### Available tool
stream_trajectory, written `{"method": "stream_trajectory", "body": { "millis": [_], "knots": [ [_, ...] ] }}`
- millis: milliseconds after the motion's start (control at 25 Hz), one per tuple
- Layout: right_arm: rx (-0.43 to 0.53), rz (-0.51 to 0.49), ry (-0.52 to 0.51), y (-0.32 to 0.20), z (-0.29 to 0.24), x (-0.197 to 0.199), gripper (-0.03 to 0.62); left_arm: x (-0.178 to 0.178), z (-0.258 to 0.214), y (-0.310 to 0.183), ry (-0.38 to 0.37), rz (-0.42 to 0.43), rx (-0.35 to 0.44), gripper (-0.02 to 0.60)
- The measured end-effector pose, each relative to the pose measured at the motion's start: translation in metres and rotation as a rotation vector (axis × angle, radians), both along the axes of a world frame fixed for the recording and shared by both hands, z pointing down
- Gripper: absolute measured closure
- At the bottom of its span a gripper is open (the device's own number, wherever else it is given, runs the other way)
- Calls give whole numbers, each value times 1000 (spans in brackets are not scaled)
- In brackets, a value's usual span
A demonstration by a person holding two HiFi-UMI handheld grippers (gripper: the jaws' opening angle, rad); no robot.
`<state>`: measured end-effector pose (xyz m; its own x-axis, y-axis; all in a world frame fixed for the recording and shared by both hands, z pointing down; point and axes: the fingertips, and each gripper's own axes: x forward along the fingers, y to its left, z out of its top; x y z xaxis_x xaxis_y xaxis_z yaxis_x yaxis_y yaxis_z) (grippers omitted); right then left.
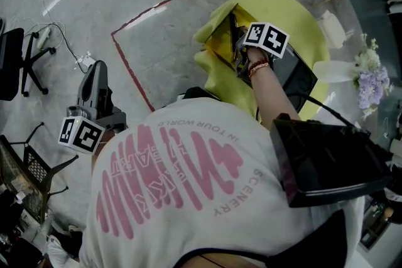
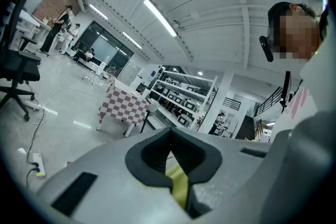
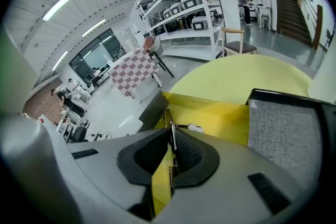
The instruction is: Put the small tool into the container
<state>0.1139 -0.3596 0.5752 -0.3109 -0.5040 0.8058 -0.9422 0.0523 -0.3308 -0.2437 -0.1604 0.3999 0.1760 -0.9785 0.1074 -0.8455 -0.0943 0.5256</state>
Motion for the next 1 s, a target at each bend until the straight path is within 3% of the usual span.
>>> {"method": "stream_trajectory", "body": {
  "millis": [1000],
  "knots": [
    [-37, 99, -26, -2, 6, 9, 562, -5, 0, 5, -1, -19, 0, 574]
  ]
}}
